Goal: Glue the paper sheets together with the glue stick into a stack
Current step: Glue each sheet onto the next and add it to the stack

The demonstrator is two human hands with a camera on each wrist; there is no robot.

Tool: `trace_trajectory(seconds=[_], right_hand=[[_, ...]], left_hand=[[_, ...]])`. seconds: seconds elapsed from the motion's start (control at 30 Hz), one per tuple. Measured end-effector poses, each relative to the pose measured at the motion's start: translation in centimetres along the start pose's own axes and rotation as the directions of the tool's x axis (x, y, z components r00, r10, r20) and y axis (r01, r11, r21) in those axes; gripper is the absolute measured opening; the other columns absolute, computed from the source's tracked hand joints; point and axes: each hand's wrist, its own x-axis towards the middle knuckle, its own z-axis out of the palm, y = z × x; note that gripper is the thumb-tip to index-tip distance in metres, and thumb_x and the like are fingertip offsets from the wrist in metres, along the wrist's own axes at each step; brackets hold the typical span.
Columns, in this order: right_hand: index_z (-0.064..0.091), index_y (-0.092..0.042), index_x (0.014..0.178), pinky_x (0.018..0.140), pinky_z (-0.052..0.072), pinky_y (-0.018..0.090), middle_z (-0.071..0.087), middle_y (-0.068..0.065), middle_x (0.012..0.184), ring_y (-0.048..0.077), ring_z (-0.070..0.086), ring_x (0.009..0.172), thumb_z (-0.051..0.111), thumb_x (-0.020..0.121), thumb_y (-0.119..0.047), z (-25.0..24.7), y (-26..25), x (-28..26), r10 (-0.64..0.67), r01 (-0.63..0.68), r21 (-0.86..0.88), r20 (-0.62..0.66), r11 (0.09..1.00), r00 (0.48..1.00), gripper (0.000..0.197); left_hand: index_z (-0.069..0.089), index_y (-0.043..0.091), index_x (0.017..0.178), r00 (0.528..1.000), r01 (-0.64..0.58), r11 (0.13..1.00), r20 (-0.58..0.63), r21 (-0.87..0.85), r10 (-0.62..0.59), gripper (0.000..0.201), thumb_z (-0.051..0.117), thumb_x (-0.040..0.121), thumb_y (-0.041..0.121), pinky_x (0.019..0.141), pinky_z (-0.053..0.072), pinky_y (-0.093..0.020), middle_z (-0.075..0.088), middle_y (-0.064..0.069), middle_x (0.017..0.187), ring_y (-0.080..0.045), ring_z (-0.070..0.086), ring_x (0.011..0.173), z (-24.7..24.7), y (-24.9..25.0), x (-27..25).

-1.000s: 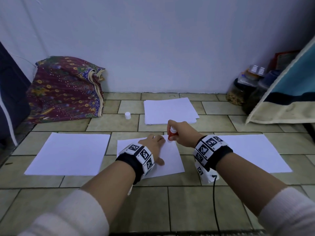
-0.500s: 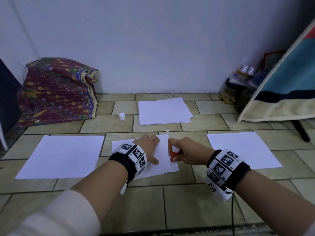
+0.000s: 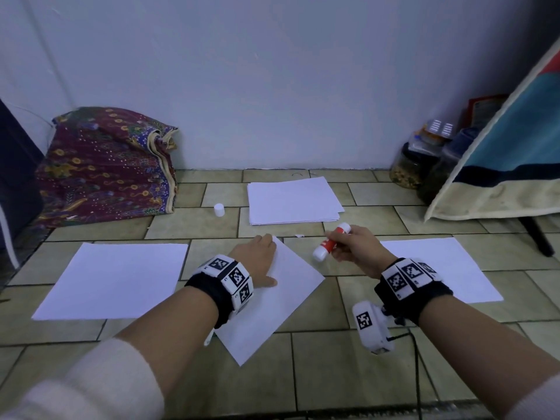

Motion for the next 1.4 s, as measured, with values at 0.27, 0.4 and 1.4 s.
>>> trace_trajectory(seconds=[0.27,0.4,1.4], right_hand=[[0.049,-0.013,0.087,0.062,0.055,0.036,0.059,0.013,0.083,0.024,0.060,0.064,0.069,0.085,-0.007,3.1,0.1,2.1,-0.159,0.133,-0.134,-0.202,0.982,0.967,0.021],[0.050,-0.021,0.097,0.080,0.055,0.046,0.060,0.005,0.091,0.029,0.063,0.088,0.070,0.082,-0.017,5.2,0.0,3.1,-0.246,0.182,-0.242,-0.264,0.953,0.933,0.026],[0.042,-0.020,0.098,0.085,0.054,0.036,0.069,0.005,0.099,0.017,0.066,0.092,0.055,0.091,-0.001,3.3,0.3,-1.4,-0.101,0.577,-0.669,0.609,0.468,0.787,0.024]], left_hand=[[0.029,0.025,0.147,0.997,-0.071,0.995,0.038,0.069,0.069,0.060,0.046,0.095,0.050,0.094,0.043,-0.039,0.018,-0.002,0.154,-0.023,0.031,0.134,-0.6,0.0,-0.3],[0.034,0.005,0.141,0.998,0.058,0.998,-0.009,-0.012,-0.058,0.064,0.047,0.096,0.048,0.091,0.043,-0.037,0.020,-0.003,0.153,-0.020,0.035,0.132,0.0,-0.4,-0.3],[0.028,0.013,0.142,0.985,0.162,0.968,-0.029,-0.193,-0.170,0.094,0.065,0.074,0.067,0.102,0.040,-0.042,0.020,-0.005,0.154,-0.026,0.021,0.139,2.1,-0.7,0.7]])
